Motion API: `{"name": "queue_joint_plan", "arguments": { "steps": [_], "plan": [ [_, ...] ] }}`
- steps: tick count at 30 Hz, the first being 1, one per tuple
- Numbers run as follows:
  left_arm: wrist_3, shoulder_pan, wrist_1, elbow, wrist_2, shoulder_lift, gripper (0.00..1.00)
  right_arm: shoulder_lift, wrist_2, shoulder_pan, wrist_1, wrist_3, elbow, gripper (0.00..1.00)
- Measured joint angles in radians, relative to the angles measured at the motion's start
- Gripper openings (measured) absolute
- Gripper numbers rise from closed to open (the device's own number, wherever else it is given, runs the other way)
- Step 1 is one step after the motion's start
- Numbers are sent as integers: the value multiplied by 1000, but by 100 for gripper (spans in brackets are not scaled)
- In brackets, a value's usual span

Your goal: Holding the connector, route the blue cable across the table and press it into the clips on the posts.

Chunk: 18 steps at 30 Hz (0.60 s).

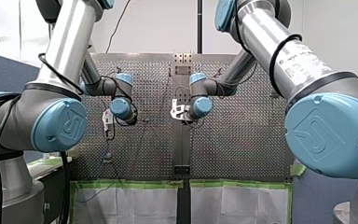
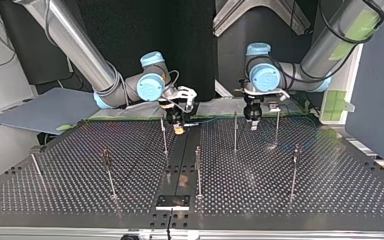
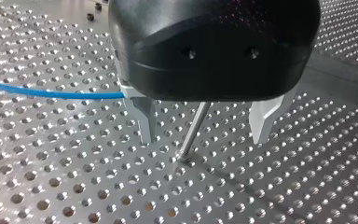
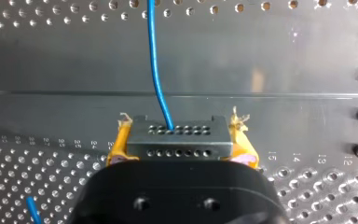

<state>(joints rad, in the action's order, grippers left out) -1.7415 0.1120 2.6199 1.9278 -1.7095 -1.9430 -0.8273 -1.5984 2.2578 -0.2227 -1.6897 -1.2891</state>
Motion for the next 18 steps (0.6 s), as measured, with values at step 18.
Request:
{"name": "queue_joint_plan", "arguments": {
  "steps": [18],
  "plan": [
    [28, 60, 10, 97, -20, 100, 100, 0, 0, 0, 2, -2, 0, 0]
  ]
}}
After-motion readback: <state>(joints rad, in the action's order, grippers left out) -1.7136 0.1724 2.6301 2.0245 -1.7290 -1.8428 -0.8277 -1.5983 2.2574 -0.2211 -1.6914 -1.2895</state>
